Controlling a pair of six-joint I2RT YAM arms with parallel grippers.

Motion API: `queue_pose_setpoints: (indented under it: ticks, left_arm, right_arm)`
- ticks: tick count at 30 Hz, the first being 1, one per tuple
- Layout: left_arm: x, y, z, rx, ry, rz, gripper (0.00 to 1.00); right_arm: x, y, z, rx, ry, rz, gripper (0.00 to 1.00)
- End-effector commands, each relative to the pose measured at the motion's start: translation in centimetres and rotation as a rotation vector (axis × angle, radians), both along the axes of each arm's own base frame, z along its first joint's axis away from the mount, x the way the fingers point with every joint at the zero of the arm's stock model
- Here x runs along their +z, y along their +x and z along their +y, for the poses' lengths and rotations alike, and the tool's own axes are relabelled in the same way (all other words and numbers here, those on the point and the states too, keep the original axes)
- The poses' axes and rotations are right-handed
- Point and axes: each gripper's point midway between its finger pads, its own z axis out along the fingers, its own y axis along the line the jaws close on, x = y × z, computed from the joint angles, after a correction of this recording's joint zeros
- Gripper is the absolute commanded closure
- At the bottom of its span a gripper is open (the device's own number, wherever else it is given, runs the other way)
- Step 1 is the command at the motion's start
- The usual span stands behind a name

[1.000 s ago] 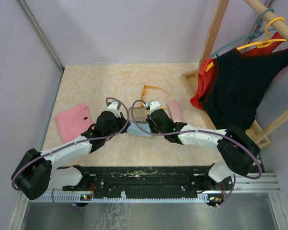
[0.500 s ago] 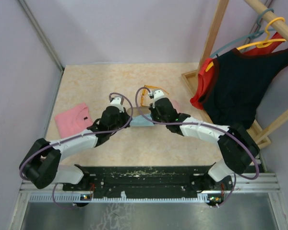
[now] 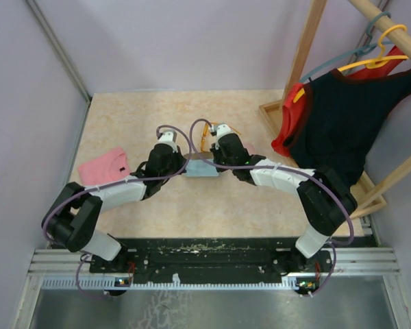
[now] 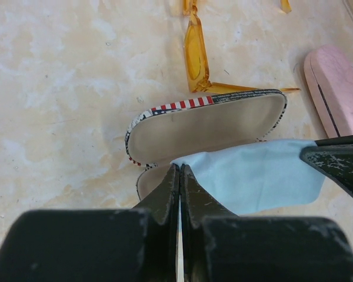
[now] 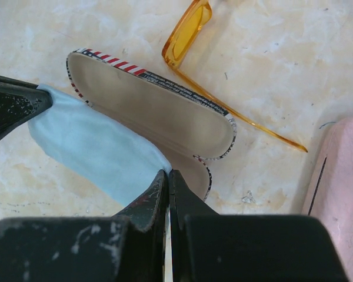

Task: Organize the sunglasses
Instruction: Place the glasses cleaning cloth in the sunglasses case.

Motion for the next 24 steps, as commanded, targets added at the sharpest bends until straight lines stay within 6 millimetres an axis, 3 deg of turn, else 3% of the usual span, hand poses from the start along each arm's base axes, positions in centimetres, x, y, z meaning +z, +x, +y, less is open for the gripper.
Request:
queue_pose_setpoints:
  ticks: [1,10,24]
  left_arm:
    - [1.2,1.8,-0.3,0.004,-0.017,-0.054,0.98]
    - [0.5,2.8,-0.4,0.005,-0.03,-0.064,0.99]
    - [-0.8,3.7,-0.4,0.001,-0.022,-0.075,0.99]
  right_arm:
    - [2.0,2.5,0.9,-0.011,0.042,-0.054,1.0]
    - [0.5,4.0,0.6,-0.031,0.027,-0.037,1.0]
    - [0.3,5.2,0.4,-0.059,0.019,-0.056,1.0]
